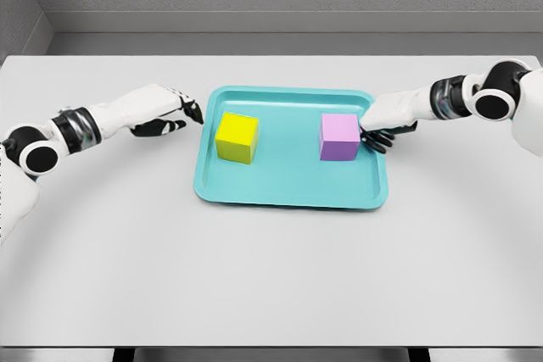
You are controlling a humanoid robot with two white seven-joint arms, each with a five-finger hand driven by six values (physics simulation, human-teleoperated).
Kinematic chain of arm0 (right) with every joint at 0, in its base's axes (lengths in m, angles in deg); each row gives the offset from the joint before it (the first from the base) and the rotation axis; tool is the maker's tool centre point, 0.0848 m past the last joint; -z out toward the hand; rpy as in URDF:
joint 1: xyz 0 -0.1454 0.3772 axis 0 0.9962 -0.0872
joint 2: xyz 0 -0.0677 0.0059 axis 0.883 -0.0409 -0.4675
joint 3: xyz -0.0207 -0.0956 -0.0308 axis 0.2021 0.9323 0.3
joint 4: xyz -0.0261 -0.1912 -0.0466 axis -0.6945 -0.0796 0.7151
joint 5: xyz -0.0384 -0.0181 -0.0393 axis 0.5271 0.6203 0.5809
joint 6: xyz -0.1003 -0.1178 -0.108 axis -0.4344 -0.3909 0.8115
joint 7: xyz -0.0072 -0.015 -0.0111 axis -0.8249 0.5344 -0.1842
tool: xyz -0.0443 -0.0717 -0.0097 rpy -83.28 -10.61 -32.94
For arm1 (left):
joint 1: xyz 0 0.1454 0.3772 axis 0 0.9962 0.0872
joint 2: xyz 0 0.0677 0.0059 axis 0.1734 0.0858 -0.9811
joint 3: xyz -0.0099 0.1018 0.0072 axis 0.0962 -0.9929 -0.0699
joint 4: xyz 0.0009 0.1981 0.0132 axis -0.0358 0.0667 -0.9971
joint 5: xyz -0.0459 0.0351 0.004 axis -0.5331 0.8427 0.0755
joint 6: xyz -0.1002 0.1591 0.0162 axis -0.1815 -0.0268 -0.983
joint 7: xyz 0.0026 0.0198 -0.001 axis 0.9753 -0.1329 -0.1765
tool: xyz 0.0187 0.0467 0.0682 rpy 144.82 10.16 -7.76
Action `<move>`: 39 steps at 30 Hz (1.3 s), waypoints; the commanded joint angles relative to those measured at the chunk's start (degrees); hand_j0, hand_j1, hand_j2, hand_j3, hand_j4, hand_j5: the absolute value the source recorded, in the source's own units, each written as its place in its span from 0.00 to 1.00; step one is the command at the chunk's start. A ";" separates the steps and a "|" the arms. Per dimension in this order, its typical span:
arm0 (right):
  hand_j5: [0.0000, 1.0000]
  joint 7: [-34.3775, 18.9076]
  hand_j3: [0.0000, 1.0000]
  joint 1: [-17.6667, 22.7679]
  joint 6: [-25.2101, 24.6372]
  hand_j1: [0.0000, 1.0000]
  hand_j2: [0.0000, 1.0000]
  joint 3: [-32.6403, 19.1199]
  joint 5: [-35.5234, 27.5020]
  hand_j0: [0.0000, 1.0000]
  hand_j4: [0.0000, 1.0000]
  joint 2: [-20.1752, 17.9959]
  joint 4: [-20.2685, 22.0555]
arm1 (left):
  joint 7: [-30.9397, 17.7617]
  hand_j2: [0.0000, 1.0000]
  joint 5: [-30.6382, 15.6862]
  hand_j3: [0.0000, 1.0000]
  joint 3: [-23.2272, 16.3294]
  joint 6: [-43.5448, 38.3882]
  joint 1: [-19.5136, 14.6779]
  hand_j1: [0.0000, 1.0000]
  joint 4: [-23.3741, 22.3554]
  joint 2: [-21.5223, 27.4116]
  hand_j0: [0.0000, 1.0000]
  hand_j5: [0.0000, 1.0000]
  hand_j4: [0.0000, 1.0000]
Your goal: Push two cubes
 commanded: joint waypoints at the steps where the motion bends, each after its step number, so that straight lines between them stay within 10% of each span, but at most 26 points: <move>1: 0.14 -0.02 0.14 0.00 -0.10 0.14 0.14 -0.06 -0.26 0.14 0.14 0.27 -0.03 | 0.00 0.53 0.19 0.53 0.00 -0.10 0.00 0.53 -0.95 -0.71 0.53 0.53 0.53; 39: 0.14 -0.02 0.14 -0.88 -0.10 0.14 0.14 0.91 0.18 0.14 0.14 3.35 -0.03 | 0.00 0.52 1.95 0.52 -0.18 -0.10 0.09 0.52 -0.25 -4.31 0.52 0.52 0.52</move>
